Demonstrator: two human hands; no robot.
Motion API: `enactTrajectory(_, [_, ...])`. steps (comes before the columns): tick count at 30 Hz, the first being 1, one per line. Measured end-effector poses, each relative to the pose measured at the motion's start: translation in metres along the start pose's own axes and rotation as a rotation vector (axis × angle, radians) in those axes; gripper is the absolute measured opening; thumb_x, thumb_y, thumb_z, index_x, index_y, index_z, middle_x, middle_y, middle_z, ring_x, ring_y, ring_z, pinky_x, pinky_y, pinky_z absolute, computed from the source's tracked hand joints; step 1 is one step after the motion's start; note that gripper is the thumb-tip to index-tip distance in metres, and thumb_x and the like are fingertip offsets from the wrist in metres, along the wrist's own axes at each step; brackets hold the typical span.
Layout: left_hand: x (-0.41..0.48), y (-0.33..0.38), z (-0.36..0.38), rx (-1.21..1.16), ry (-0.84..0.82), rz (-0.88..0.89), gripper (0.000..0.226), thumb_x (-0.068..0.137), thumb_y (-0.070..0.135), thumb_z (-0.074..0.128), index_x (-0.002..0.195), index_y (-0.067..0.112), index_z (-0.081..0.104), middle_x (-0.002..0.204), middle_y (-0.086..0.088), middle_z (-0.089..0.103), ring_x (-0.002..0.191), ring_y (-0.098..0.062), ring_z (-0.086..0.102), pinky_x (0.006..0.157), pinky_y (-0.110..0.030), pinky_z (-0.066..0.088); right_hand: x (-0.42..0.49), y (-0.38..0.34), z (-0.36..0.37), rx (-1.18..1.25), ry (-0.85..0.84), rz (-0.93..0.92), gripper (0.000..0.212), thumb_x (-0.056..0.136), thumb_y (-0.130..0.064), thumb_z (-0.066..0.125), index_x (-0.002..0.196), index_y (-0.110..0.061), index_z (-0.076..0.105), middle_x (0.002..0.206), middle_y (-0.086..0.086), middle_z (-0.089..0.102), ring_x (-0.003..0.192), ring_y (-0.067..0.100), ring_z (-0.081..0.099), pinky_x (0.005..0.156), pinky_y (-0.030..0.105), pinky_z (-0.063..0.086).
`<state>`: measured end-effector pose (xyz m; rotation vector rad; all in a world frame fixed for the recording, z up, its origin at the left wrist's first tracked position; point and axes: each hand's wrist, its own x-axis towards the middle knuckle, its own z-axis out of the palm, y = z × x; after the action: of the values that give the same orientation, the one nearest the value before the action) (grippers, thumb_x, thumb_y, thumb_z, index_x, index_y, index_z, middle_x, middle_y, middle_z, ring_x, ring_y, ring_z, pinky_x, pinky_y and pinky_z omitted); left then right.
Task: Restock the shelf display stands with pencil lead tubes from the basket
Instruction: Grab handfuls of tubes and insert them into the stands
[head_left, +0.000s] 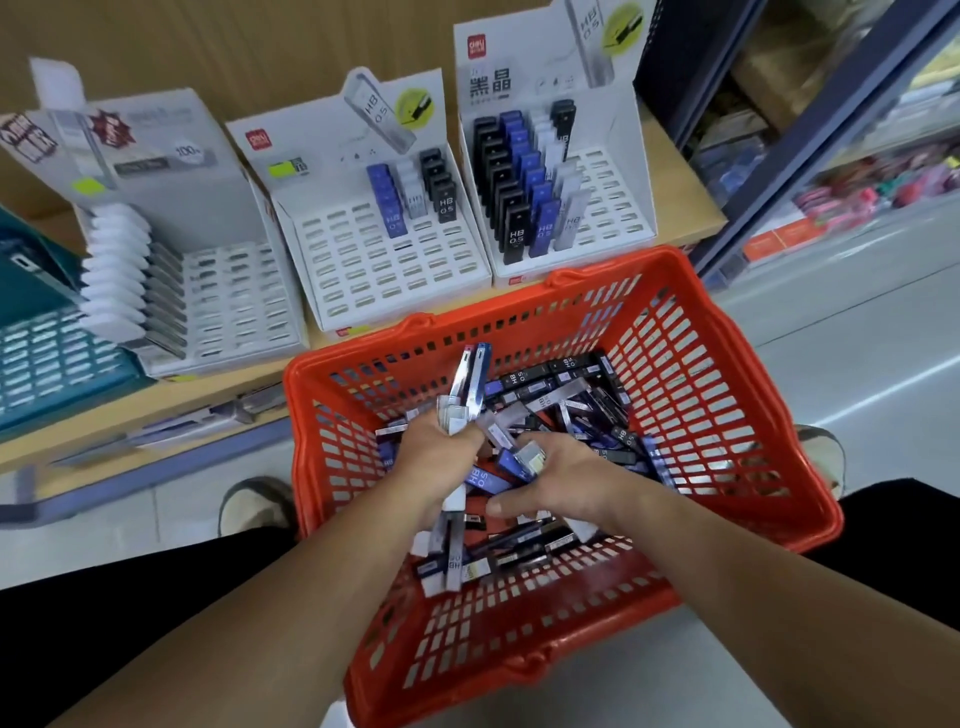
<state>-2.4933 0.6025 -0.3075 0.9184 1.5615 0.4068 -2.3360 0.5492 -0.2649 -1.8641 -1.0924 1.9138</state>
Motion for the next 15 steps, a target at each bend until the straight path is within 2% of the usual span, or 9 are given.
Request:
enactTrajectory(2, [-0.006,0.004,0.002,-0.067,-0.009,-0.04,0.007,0.093,0.026,0.075,0.093,0.019,0.074,0.085,-0.003,0.079,0.084,-0.029,0.076,0.076,-0.045,0.062,-0.005,-0.005,0.003,-0.034,-0.027,-0.037,0.03,0.08,-0.013,0.09,0.104,-0.009,0.072,0.078,-0.003,0.073,0.067,0.011,0.068,0.062,0.023,0.056])
enactTrajectory(3, [-0.01,0.009,0.002,-0.089,-0.017,-0.045,0.009,0.093,0.027,0.075,0.093,0.019,0.073,0.085,-0.003,0.079,0.082,-0.028,0.076,0.074,-0.043,0.063,-0.008,-0.009,0.006,-0.052,-0.03,-0.051,0.027,0.082,-0.013,0.088,0.102,-0.006,0.072,0.075,-0.003,0.07,0.061,0.01,0.064,0.058,0.023,0.053])
enactTrajectory(7, [-0.026,0.029,-0.01,-0.007,-0.007,0.028,0.014,0.097,0.025,0.072,0.086,0.016,0.068,0.08,-0.004,0.071,0.066,-0.019,0.063,0.052,-0.025,0.051,-0.023,-0.022,0.0,-0.173,-0.006,-0.006,0.015,0.087,-0.013,0.075,0.1,-0.01,0.069,0.071,0.0,0.063,0.055,0.012,0.059,0.057,0.026,0.053])
enactTrajectory(10, [-0.044,0.046,-0.027,0.016,-0.04,0.061,0.012,0.098,0.022,0.07,0.098,0.01,0.068,0.085,-0.011,0.073,0.058,-0.017,0.054,0.041,-0.02,0.046,-0.039,-0.03,-0.019,-0.23,0.095,0.066,0.022,0.085,-0.022,0.075,0.098,-0.009,0.063,0.067,0.004,0.061,0.055,0.016,0.058,0.059,0.031,0.05])
enactTrajectory(13, [-0.07,0.066,-0.035,0.009,-0.128,0.075,0.017,0.098,0.024,0.07,0.105,0.009,0.066,0.083,-0.01,0.074,0.06,-0.016,0.051,0.041,-0.019,0.046,-0.063,-0.05,-0.035,0.04,0.272,0.037,0.034,0.087,-0.034,0.082,0.082,-0.012,0.057,0.058,0.004,0.051,0.047,0.016,0.048,0.055,0.028,0.043])
enactTrajectory(15, [-0.09,0.08,-0.039,-0.008,-0.208,0.102,0.022,0.096,0.027,0.073,0.108,0.009,0.067,0.08,-0.009,0.074,0.056,-0.015,0.051,0.046,-0.024,0.046,-0.087,-0.072,-0.04,0.24,0.288,-0.005,0.035,0.089,-0.039,0.081,0.08,-0.013,0.059,0.058,0.004,0.05,0.045,0.015,0.043,0.049,0.024,0.04])
